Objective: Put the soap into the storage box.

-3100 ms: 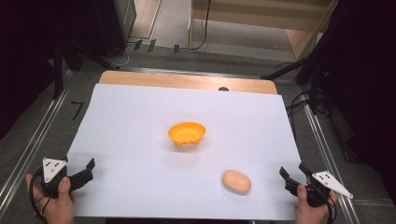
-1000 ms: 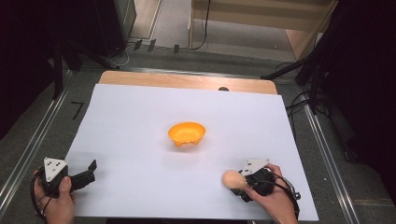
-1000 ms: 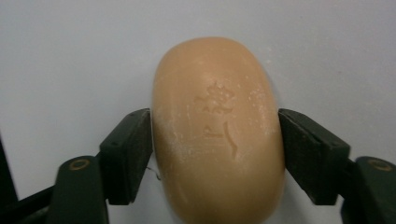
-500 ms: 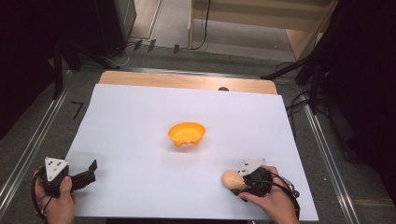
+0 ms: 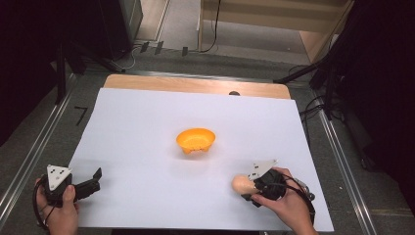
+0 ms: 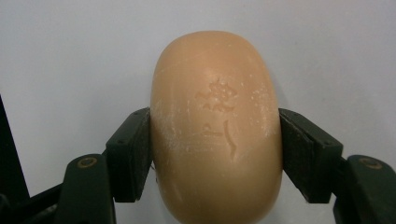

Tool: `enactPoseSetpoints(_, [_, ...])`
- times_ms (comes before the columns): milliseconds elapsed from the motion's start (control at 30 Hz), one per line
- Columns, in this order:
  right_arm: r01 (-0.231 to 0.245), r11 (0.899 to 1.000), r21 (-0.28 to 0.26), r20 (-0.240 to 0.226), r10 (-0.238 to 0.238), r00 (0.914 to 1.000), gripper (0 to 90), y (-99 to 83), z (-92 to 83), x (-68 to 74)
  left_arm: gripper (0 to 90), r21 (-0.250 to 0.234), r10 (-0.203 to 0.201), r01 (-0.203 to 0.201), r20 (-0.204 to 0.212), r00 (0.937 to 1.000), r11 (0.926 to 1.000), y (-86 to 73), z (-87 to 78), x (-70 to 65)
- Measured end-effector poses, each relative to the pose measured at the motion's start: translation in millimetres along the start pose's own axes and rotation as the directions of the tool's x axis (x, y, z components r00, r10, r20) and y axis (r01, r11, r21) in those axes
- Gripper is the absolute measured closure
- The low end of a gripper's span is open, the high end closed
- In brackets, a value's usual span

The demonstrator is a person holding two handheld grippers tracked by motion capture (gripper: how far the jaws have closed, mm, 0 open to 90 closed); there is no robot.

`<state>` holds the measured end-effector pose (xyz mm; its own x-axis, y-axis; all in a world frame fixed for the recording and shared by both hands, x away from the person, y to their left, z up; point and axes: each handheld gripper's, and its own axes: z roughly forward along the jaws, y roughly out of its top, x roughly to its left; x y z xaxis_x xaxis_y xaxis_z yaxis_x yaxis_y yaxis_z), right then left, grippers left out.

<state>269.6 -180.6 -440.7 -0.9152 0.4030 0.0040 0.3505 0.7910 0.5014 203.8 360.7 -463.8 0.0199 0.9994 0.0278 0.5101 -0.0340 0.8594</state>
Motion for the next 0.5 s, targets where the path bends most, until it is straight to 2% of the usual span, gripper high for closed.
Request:
enactPoseSetpoints(67, [0.008,1.0,-0.023,0.002,-0.008,1.0,32.9,7.5,-4.8,-3.4,0.0,0.0,0.001,-0.001,0.001,1.0,1.0,0.0,0.1,-0.1])
enactPoseSetpoints(267, [0.034,0.999,-0.034,0.015,-0.033,0.9993,33.0,19.9,-9.6,-9.1,0.0,0.002,-0.002,0.002,0.004,1.0,1.0,0.1,0.0,0.3])
enactPoseSetpoints(367, [0.066,0.997,-0.041,0.05,-0.064,0.9967,33.0,26.8,-10.3,-12.3,0.0,0.003,-0.004,0.004,0.007,1.0,1.0,0.2,0.1,0.8])
enactPoseSetpoints(500, [0.085,0.995,-0.043,0.034,-0.084,0.9959,32.9,36.2,-11.0,-18.2,0.0,0.006,-0.005,0.005,0.012,0.9999,1.0,0.3,0.2,1.1])
